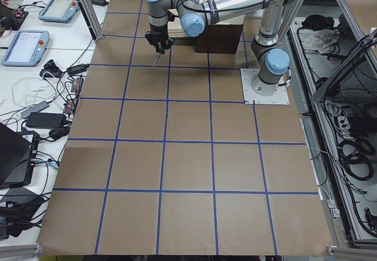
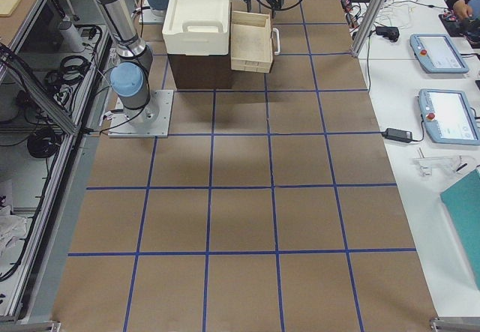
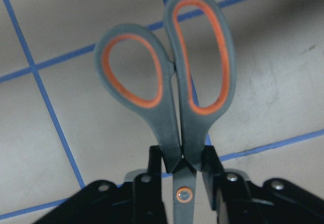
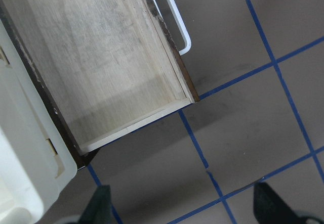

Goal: Place scissors in drawer with both arms

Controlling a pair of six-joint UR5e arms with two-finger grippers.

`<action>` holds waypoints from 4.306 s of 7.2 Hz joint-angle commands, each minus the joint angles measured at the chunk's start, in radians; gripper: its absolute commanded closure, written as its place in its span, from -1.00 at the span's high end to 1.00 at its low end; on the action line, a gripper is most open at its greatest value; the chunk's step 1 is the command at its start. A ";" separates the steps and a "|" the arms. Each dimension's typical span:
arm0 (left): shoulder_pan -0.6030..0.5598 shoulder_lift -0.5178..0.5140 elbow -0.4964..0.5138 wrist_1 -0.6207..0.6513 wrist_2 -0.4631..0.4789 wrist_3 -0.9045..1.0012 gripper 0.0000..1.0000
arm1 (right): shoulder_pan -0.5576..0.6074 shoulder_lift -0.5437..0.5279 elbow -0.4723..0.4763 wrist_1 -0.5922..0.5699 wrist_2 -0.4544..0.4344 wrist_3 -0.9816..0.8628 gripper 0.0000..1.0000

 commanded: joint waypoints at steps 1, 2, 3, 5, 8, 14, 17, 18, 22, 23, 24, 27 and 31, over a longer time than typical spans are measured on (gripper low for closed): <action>-0.134 0.000 0.003 -0.003 -0.007 -0.183 -1.00 | -0.005 -0.037 0.024 0.045 0.001 0.115 1.00; -0.183 -0.003 0.003 -0.001 -0.013 -0.308 -1.00 | -0.010 -0.039 0.023 0.043 0.001 0.121 1.00; -0.243 -0.009 0.011 0.001 -0.011 -0.417 -1.00 | -0.017 -0.046 0.021 0.040 0.002 0.153 1.00; -0.354 -0.034 0.028 0.011 -0.013 -0.609 -1.00 | -0.020 -0.086 0.024 0.036 -0.008 0.461 1.00; -0.452 -0.086 0.049 0.034 -0.014 -0.778 -1.00 | -0.020 -0.106 0.024 0.034 -0.008 0.710 1.00; -0.610 -0.181 0.053 0.109 -0.010 -0.972 -1.00 | -0.020 -0.106 0.026 0.004 -0.008 0.721 1.00; -0.640 -0.216 0.046 0.120 -0.007 -0.984 -1.00 | -0.022 -0.106 0.026 0.007 -0.002 0.738 1.00; -0.644 -0.230 0.045 0.134 -0.010 -1.009 -1.00 | -0.022 -0.105 0.026 0.007 -0.002 0.738 1.00; -0.682 -0.258 0.034 0.139 -0.008 -1.027 -1.00 | -0.022 -0.105 0.026 0.007 0.004 0.740 1.00; -0.686 -0.259 0.034 0.139 -0.007 -1.027 -1.00 | -0.022 -0.105 0.026 0.007 0.005 0.738 1.00; -0.690 -0.265 0.033 0.139 -0.007 -1.027 -1.00 | -0.022 -0.105 0.026 0.007 0.007 0.740 1.00; -0.695 -0.281 0.034 0.143 -0.005 -1.027 -1.00 | -0.022 -0.105 0.026 0.007 0.008 0.738 1.00; -0.695 -0.279 0.034 0.154 -0.004 -1.029 0.26 | -0.022 -0.105 0.026 0.007 0.008 0.738 1.00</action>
